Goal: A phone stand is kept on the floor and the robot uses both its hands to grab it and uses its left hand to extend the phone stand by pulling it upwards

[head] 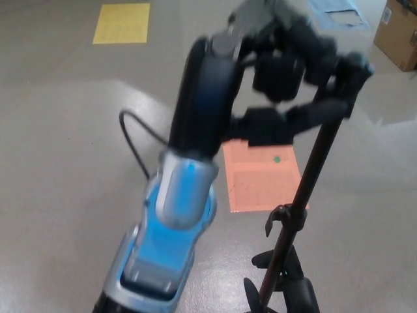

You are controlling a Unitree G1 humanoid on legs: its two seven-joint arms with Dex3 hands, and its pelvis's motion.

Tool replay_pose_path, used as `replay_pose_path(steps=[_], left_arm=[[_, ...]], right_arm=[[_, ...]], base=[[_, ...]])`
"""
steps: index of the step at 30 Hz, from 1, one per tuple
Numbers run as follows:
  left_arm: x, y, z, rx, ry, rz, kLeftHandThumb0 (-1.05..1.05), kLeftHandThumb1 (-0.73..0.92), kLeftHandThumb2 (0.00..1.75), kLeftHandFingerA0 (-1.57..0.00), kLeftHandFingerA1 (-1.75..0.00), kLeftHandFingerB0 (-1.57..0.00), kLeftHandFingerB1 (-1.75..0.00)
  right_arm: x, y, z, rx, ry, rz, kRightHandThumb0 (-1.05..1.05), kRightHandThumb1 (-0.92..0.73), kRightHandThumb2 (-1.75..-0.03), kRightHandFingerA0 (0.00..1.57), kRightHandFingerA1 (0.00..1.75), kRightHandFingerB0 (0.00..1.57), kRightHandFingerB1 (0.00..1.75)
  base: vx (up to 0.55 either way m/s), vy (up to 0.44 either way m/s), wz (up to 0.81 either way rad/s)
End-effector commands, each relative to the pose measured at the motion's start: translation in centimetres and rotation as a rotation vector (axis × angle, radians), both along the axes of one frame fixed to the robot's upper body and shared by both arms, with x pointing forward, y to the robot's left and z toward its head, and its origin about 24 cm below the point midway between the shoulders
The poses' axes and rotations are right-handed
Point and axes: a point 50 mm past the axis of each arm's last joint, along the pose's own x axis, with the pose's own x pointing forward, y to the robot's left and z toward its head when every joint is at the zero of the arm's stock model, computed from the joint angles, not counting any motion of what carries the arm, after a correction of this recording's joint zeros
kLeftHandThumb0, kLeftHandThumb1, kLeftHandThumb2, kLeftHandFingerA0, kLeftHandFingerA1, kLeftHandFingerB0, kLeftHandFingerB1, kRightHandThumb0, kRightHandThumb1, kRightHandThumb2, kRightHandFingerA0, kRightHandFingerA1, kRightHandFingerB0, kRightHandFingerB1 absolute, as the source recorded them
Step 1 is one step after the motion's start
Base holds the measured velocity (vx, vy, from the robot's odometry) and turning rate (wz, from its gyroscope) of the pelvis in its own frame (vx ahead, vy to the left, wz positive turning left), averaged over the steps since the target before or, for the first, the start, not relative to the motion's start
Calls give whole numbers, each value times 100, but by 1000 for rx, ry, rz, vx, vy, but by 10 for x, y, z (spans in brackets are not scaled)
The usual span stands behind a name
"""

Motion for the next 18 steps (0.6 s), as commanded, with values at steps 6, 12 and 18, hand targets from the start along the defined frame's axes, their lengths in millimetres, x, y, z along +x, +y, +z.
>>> replay_pose_path(steps=[6,12,18], left_arm=[[-44,-10,152,-142,-403,-77,-29,48,86,-125,-145,-102,-134],[-49,-5,180,-179,-461,-100,-23,65,60,-93,-175,-71,-175],[-56,3,207,-224,-510,-142,-26,65,60,-93,-175,-70,-175]], right_arm=[[-32,10,-27,-11,117,68,-50,-91,-68,129,175,113,175],[-33,9,-28,-18,119,70,-49,-91,-68,129,175,113,175],[-32,9,-29,-22,121,72,-70,-76,-97,143,173,123,163]], base=[[0,0,0],[0,0,0],[0,0,0]])
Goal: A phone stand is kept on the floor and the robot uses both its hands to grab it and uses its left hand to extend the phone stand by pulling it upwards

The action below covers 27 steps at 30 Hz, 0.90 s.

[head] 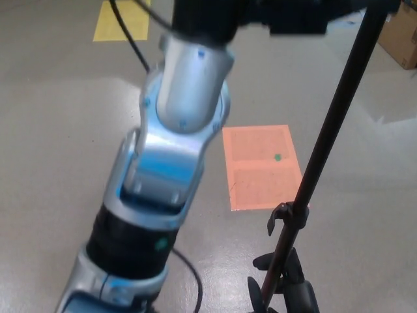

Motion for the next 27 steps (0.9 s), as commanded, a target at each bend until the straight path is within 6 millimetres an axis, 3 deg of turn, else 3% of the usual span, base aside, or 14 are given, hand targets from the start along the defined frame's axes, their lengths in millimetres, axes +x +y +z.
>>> replay_pose_path(steps=[1,2,4,5,10,11,14,15,20,21,22,23,26,27], left_arm=[[-60,8,120,-217,-315,-172,-26,65,60,-93,-175,-70,-175],[-60,8,120,-214,-318,-160,-25,64,60,-94,-175,-70,-175],[-59,9,118,-213,-301,-196,-21,65,61,-95,-175,-68,-175],[-58,10,117,-212,-298,-181,-22,65,61,-94,-175,-67,-175],[-52,11,100,-196,-273,-137,-20,64,60,-94,-175,-64,-175],[-51,11,95,-196,-260,-132,-21,65,59,-97,-175,-67,-175],[-51,12,93,-196,-251,-131,-21,65,59,-97,-175,-67,-175],[-46,14,70,-188,-208,-101,-19,66,59,-99,-175,-71,-175],[-42,15,35,-180,-108,-93,-23,67,58,-95,-173,-71,-175],[-41,16,22,-170,-82,-63,-33,45,87,-126,-142,-101,-130],[-39,18,5,-158,-49,-27,-33,45,87,-126,-142,-101,-130],[-36,21,-18,-163,26,-47,-23,68,59,-91,-175,-66,-175],[-37,21,-21,-164,35,-50,-23,68,59,-91,-175,-66,-175],[-36,24,-33,-154,63,-33,-19,69,58,-90,-175,-65,-175]], right_arm=[[-28,10,-25,-28,122,76,-70,-76,-97,143,173,123,163],[-28,10,-25,-30,120,78,-50,-92,-67,127,175,111,175],[-28,11,-25,-25,124,78,-50,-92,-68,126,175,110,175],[-27,11,-25,-19,127,77,-72,-73,-93,143,175,123,165],[-26,12,-21,-3,94,86,-47,-92,-70,126,175,109,175],[-26,12,-20,-1,88,88,-71,-78,-95,143,174,122,164],[-25,12,-20,1,84,89,-71,-78,-95,143,174,122,164],[-26,15,-19,16,90,83,-46,-90,-76,120,175,106,175],[-24,15,-13,9,56,96,-38,-92,-72,122,175,105,175],[-21,16,-10,6,38,102,-31,-92,-70,122,175,106,175],[-18,17,-5,2,15,110,-31,-92,-70,122,175,106,175],[-16,19,-2,15,5,119,-29,-92,-70,121,175,106,175],[-16,19,-1,16,5,120,-29,-92,-70,121,175,106,175],[-15,18,2,14,-9,121,-53,-78,-92,135,170,116,160]], base=[[0,0,0],[0,0,0],[0,0,0],[0,0,0],[0,0,0],[0,0,0],[0,0,0],[0,0,0],[0,0,0],[0,0,0],[0,0,0],[0,0,0],[0,0,0],[0,0,0]])
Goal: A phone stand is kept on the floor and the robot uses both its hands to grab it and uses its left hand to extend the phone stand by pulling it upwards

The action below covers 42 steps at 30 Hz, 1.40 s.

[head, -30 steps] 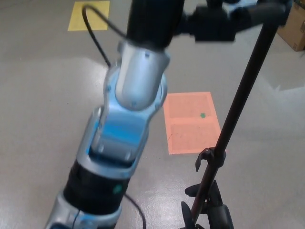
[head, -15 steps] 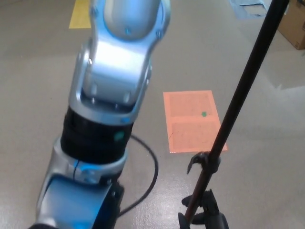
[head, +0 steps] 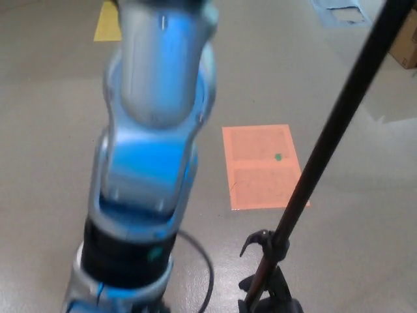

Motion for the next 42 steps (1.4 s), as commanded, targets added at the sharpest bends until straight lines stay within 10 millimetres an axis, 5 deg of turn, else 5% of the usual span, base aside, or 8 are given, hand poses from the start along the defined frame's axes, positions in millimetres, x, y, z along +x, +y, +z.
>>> replay_pose_path(steps=[1,17,24,25,29,30,33,42], left_arm=[[2,11,-57,2,159,60,-19,69,58,-90,-175,-65,-175],[-8,26,-134,-38,417,46,-20,71,57,-86,-175,-62,-175],[-27,40,-207,-39,643,93,-29,50,83,-118,-143,-93,-129],[-33,43,-223,-26,687,114,-20,72,56,-81,-175,-61,-172],[-35,44,-226,-29,692,112,-20,72,56,-81,-175,-61,-172],[-41,50,-241,-20,743,130,-24,54,83,-119,-145,-90,-129],[-46,56,-255,-10,773,142,-19,75,55,-80,-175,-59,-175],[-54,66,-275,-19,852,143,-17,75,57,-79,-175,-55,-175]], right_arm=[[1,8,10,14,-39,29,-53,-78,-92,135,170,116,160],[0,4,11,1,-14,22,-34,-92,-71,118,175,106,175],[-2,4,10,-19,-5,19,-35,-92,-67,123,175,107,175],[-2,4,10,-26,6,9,-33,-92,-67,122,175,107,175],[-2,4,10,-29,10,7,-33,-92,-67,122,175,107,175],[-3,2,11,-32,4,17,-35,-92,-67,122,175,105,175],[-4,1,12,-32,2,22,-34,-92,-68,122,175,105,175],[-6,-2,13,-21,-4,27,-34,-92,-67,121,175,102,175]], base=[[0,0,0],[0,0,0],[0,0,0],[0,0,0],[0,0,0],[0,0,0],[0,0,0],[0,0,0]])
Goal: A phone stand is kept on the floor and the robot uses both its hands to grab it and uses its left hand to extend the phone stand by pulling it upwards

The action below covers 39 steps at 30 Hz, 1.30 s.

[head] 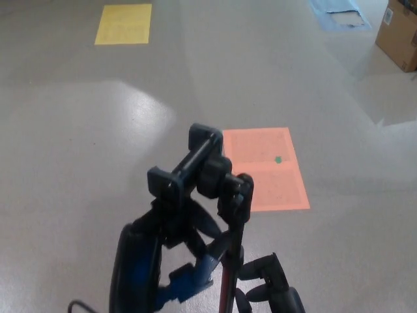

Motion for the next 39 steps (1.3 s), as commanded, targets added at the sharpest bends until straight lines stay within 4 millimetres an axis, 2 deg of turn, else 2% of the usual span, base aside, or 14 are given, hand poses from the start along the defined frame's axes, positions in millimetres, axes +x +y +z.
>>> replay_pose_path(steps=[1,2,6,7,11,12,15,23,24,25,29,30,31,39], left_arm=[[-13,15,-17,-37,-6,20,-17,75,57,-79,-175,-55,-175],[-14,18,-19,-24,3,23,-28,50,81,-113,-142,-87,-127],[-17,24,-23,-6,11,25,-28,50,81,-113,-142,-87,-127],[-31,39,-37,73,130,-35,-62,51,56,-39,-42,-42,-33],[-43,50,-45,123,218,-66,-68,41,78,-27,-45,-28,-42],[-49,57,-49,139,249,-67,-70,51,57,-22,-34,-20,-28],[-63,74,-59,189,328,-62,-37,18,85,0,-50,0,-48],[-89,112,-81,351,479,-29,-85,49,93,-2,-12,-2,-9],[-90,114,-82,351,485,-27,-82,47,92,-1,-15,0,-13],[-94,115,-84,342,495,-27,-81,46,92,-1,-15,0,-13],[-102,118,-87,324,507,-2,-81,46,92,-1,-10,-1,-13],[-103,120,-87,326,503,7,-83,47,93,-3,-10,-3,-11],[-105,121,-87,322,501,15,-83,48,93,-4,-11,-4,-11],[-108,122,-89,247,469,40,-78,45,90,-2,-32,-2,-21]], right_arm=[[-7,-5,-5,-14,43,4,-34,-92,-67,121,175,102,175],[-6,-6,-4,-16,43,3,-37,-85,-65,113,175,97,175],[-6,-7,-4,-19,45,4,-37,-85,-65,113,175,97,175],[-10,-18,0,-102,38,66,-82,-63,-97,41,97,10,63],[-15,-27,7,-176,43,125,-86,-63,-102,17,71,3,36],[-19,-32,10,-197,39,134,-105,-71,-112,6,28,0,10],[-28,-44,15,-247,23,157,-105,-72,-114,5,27,0,13],[-56,-74,21,-302,26,187,-105,-69,-115,0,26,0,17],[-59,-76,20,-301,36,187,-100,-82,-68,0,8,0,0],[-63,-78,18,-304,49,194,-100,-63,-99,0,19,0,0],[-75,-85,18,-283,88,210,-105,-68,-102,0,13,0,0],[-77,-85,19,-273,96,207,-97,-80,-66,0,0,0,0],[-79,-86,20,-271,99,205,-105,-69,-111,0,23,0,17],[-87,-93,25,-289,56,204,-105,-70,-111,0,22,0,16]], base=[[0,0,0],[0,0,0],[0,0,0],[0,0,0],[0,0,0],[0,0,0],[0,0,0],[0,0,0],[0,0,0],[0,0,0],[0,0,0],[0,0,0],[0,0,0],[0,0,0]])
